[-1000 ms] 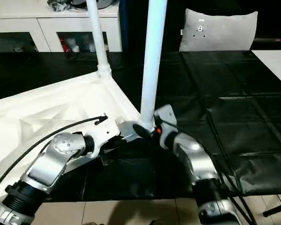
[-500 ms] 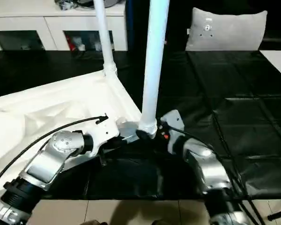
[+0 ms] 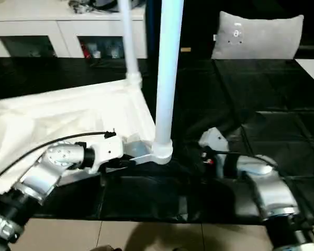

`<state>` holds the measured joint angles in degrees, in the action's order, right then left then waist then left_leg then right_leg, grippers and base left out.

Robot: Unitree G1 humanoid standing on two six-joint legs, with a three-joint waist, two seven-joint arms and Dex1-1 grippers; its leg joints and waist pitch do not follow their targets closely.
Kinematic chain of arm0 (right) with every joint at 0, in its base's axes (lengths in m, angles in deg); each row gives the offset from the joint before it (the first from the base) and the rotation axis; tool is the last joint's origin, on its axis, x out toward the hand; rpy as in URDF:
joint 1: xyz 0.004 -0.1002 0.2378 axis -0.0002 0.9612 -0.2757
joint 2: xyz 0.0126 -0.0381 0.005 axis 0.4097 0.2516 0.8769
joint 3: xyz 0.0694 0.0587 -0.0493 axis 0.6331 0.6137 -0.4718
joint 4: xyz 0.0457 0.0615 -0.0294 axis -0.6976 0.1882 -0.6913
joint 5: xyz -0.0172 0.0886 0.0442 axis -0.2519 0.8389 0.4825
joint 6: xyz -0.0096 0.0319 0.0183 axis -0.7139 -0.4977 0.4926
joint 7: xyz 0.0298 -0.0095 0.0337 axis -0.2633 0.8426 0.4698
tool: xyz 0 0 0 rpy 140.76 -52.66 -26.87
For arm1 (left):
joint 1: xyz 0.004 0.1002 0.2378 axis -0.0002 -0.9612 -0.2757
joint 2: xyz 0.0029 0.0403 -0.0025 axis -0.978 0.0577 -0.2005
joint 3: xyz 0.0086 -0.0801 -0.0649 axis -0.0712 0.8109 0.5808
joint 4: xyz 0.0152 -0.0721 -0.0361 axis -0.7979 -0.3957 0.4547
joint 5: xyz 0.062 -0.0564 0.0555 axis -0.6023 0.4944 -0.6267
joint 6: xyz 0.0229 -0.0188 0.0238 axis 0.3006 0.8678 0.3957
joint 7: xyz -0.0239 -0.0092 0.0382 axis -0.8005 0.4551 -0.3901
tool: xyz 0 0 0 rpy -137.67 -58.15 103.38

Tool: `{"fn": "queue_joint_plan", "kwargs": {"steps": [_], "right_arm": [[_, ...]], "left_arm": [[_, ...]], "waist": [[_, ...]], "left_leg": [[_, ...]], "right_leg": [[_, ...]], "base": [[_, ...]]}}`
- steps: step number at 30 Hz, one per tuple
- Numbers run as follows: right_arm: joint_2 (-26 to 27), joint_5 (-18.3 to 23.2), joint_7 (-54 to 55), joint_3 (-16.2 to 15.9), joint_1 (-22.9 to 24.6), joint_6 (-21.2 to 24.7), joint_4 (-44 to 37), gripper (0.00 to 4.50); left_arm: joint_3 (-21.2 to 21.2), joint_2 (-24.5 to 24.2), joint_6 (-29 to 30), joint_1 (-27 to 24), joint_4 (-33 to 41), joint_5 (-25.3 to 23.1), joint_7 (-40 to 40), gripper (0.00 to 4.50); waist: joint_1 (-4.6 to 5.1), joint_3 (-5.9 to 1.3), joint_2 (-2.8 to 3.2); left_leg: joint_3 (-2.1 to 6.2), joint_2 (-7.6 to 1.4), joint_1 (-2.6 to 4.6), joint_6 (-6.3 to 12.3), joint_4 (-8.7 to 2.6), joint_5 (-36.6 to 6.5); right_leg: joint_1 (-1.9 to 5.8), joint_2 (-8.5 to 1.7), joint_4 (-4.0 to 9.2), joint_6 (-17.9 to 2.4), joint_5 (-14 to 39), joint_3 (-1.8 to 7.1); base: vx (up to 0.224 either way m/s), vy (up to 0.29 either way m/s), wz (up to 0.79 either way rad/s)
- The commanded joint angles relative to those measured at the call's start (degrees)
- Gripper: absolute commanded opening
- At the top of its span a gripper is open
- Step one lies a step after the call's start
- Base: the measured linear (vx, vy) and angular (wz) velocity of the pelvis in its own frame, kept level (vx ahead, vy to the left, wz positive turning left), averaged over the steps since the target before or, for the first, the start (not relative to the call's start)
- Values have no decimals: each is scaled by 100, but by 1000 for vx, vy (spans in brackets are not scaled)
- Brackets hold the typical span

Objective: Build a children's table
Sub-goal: Rotate leg to tighten

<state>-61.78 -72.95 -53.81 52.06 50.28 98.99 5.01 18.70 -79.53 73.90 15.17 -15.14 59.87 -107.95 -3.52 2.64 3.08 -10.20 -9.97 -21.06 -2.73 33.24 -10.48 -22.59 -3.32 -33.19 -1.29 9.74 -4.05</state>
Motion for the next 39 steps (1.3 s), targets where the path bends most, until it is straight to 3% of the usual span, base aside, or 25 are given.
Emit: {"fn": "queue_joint_plan", "kwargs": {"steps": [1, 4, 10, 16, 17, 20, 32, 39], "right_arm": [[-30, 37, -198, -106, -184, -18, -97, 447], [-10, 17, -338, -173, -306, -70, -23, 447], [32, 8, -575, -370, -480, -91, 119, 447], [164, -51, -768, -535, -690, -87, 445, 447], [164, -51, -768, -535, -690, -87, 445, 421], [228, 19, -836, -562, -736, -38, 551, 410], [311, 47, -973, -628, -704, 45, 669, 288], [366, -2, -990, -674, -663, 63, 701, 262]], "left_arm": [[-409, -133, -230, -30, -135, -172, -454, 0], [-470, -161, -403, -6, -144, -146, -633, 0], [-560, -153, -602, 68, -246, -98, -897, 0], [-628, -169, -727, 70, -170, -80, -1150, 0], [-628, -169, -727, 70, -170, -80, -1150, 0], [-645, -158, -771, 83, -198, -79, -1180, 0], [-685, -122, -852, 83, -286, -134, -1208, 0], [-702, -119, -872, 81, -317, -146, -1213, 0]], "waist": [[-24, -352, -31], [-41, -366, -32], [-168, -384, -23], [-186, -372, -37], [-191, -373, -36], [-201, -369, -42], [-217, -374, -27], [-209, -362, -44]], "left_leg": [[127, -322, 49, 488, -332, -1248], [124, -337, 57, 477, -323, -1176], [112, -360, 74, 490, -304, -1027], [114, -354, 75, 395, -314, -1172], [113, -351, 80, 391, -311, -1178], [115, -352, 78, 374, -314, -1205], [120, -351, 71, 357, -313, -1193], [119, -348, 84, 333, -322, -1267]], "right_leg": [[284, -485, 415, -1049, 1644, 256], [279, -491, 386, -1121, 1499, 262], [266, -494, 327, -1243, 1162, 270], [270, -506, 351, -1183, 1425, 269], [267, -507, 351, -1184, 1443, 271], [267, -507, 352, -1143, 1554, 272], [270, -509, 351, -1112, 1558, 271], [263, -509, 375, -1051, 1786, 270]], "base": [[0, 0, 0], [0, 0, 0], [0, 0, 0], [0, 0, 0], [0, 0, 0], [0, 0, 0], [0, 0, 0], [0, 0, 0]]}}
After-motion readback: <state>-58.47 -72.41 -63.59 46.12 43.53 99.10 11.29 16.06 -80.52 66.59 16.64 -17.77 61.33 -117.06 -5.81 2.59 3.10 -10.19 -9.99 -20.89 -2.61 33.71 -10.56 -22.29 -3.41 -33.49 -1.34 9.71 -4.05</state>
